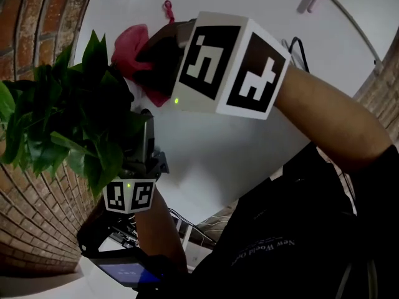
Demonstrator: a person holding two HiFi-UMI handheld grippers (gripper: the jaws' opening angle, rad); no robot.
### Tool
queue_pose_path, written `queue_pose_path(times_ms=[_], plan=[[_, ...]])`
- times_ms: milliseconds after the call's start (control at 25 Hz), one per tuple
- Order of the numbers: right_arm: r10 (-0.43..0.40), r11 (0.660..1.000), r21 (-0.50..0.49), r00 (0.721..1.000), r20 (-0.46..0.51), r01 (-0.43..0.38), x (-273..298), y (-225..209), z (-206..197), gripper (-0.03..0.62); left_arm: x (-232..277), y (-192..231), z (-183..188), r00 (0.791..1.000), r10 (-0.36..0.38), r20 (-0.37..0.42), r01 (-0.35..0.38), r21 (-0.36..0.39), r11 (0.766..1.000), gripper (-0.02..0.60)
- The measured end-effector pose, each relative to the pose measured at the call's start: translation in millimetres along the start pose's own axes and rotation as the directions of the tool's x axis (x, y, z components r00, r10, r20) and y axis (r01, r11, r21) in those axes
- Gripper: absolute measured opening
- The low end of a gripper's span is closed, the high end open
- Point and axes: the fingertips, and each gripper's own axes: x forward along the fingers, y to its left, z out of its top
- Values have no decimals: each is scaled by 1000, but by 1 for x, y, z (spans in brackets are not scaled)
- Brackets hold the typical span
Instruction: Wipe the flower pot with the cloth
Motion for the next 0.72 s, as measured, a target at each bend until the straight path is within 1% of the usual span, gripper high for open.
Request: queue_pose_path(times_ms=[80, 160, 240, 360, 400, 480, 520, 640, 720], plan=[[-19, 1000, -17, 1000, 3, 19, 5, -3, 4, 52, -3, -4, -5, 1000, 5, -19, -5, -2, 1000, 373], [-16, 1000, -25, 1000, 5, 16, 10, -3, 6, 52, -4, -1, -12, 999, 31, -36, -32, -16, 999, 373], [4, 1000, -29, 1000, 4, -3, 13, 1, 4, 52, -3, 7, -14, 997, 64, -43, -66, -33, 997, 373], [41, 999, -35, 999, -12, -41, 15, 13, -5, 52, 9, 12, -5, 998, 67, -8, -68, -112, 991, 373], [49, 998, -37, 999, -21, -50, 16, 17, -9, 52, 10, 15, -4, 997, 81, -8, -82, -127, 988, 373], [68, 997, -42, 997, -46, -70, 17, 25, -19, 52, 8, 22, -7, 993, 116, -21, -118, -134, 984, 373], [85, 995, -46, 995, -61, -87, 18, 29, -25, 52, 9, 23, -8, 992, 121, -23, -123, -138, 983, 373], [143, 986, -71, 984, -105, -151, 18, 50, -37, 52, 10, 19, -9, 995, 98, -14, -99, -141, 985, 372], [198, 975, -79, 972, -124, -208, 13, 65, -40, 52, 9, 14, -7, 998, 66, 0, -65, -141, 988, 373]])
